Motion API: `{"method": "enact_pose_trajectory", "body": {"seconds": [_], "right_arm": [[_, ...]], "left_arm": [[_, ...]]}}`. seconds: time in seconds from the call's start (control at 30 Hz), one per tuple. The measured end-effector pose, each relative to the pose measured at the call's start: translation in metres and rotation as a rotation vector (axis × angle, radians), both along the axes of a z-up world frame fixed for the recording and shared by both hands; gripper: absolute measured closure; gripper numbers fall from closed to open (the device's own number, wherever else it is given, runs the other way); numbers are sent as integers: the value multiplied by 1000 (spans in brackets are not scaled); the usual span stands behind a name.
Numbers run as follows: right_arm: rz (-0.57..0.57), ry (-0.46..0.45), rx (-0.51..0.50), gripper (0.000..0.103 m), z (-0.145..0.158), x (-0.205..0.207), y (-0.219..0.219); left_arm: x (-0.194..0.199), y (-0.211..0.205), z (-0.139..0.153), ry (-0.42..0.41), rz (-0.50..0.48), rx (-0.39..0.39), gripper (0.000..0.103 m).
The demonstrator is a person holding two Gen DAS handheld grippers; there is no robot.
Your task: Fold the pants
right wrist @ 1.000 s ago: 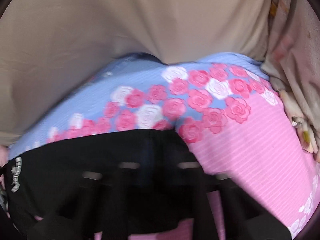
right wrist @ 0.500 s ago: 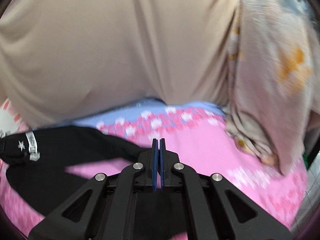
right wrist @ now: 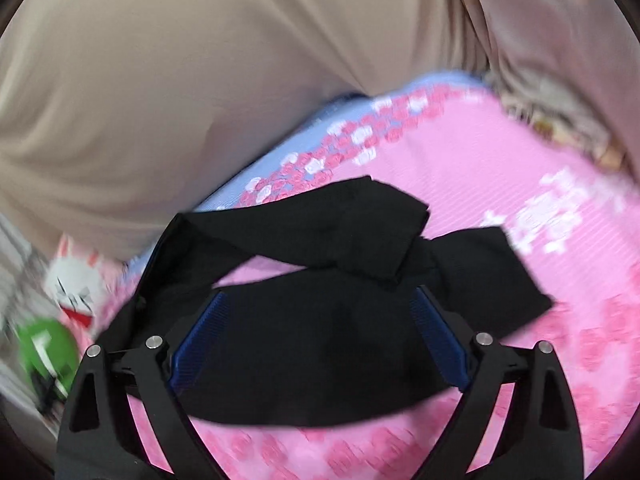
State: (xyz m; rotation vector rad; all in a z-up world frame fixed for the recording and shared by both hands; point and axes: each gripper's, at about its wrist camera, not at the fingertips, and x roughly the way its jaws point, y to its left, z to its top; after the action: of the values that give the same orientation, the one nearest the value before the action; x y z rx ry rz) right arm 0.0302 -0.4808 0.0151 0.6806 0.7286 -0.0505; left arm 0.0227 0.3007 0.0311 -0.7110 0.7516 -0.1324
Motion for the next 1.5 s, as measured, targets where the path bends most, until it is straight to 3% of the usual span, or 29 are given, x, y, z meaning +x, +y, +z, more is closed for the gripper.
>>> {"method": "enact_pose_trajectory", "body": {"seconds": [0.13, 0.23, 0.27, 0.3, 0.33, 0.43, 0.53, 0.63, 0.8, 0.87, 0.9, 0.97, 1.0, 1.03, 1.17, 1.3, 1.37, 1.43, 1.5], "right_arm": [[-73, 115, 86, 13, -39, 37, -17], [-56, 118, 13, 17, -41, 55, -4], [-38, 120, -17, 46, -38, 61, 1], [-12, 120, -40, 96, -30, 67, 5], [11, 86, -12, 102, -22, 66, 4], [12, -91, -71, 102, 42, 35, 0], [-9, -167, -137, 102, 75, -9, -17], [-86, -68, -211, 102, 55, -35, -40], [-130, 41, -164, 102, -6, -61, -61], [-125, 50, -148, 101, -16, -59, -60], [-124, 51, -141, 101, -19, -57, -58], [-123, 55, -142, 101, -21, -51, -56], [-123, 54, -142, 101, -20, -50, -57], [-124, 54, -141, 101, -20, -48, -58], [-130, 25, -150, 101, -5, -46, -59], [-138, -40, -168, 101, 14, -55, -61], [-140, 11, -181, 98, 4, -51, -63], [-144, 89, -179, 98, -17, -49, -67], [-174, 108, -156, 97, -29, -59, -70]], "left_arm": [[2, -9, -7, 26, -5, 25, 37], [11, -16, -6, 34, 2, 64, 37], [14, -17, -6, 35, -1, 72, 37], [17, -18, -5, 34, -3, 78, 37], [20, -19, -3, 33, -4, 85, 37], [28, -21, 7, 28, -1, 114, 37], [26, -20, 9, 30, -4, 132, 30], [28, -18, -9, 79, 10, 133, 26], [49, -17, -59, 262, 28, -42, 24], [55, -17, -60, 256, 63, -64, 19], [59, -17, -58, 250, 60, -75, 21], [69, -17, -51, 230, 30, -111, 48], [72, -17, -47, 232, 20, -104, 78], [77, -14, -40, 231, 10, -81, 97], [82, 3, -5, 183, -12, -36, 101], [74, 26, 29, 138, 26, 53, 101], [74, 40, 17, 176, 28, 65, 100], [79, 41, -12, 267, 8, 149, 99], [76, 39, -35, 329, -15, 183, 97]]}}
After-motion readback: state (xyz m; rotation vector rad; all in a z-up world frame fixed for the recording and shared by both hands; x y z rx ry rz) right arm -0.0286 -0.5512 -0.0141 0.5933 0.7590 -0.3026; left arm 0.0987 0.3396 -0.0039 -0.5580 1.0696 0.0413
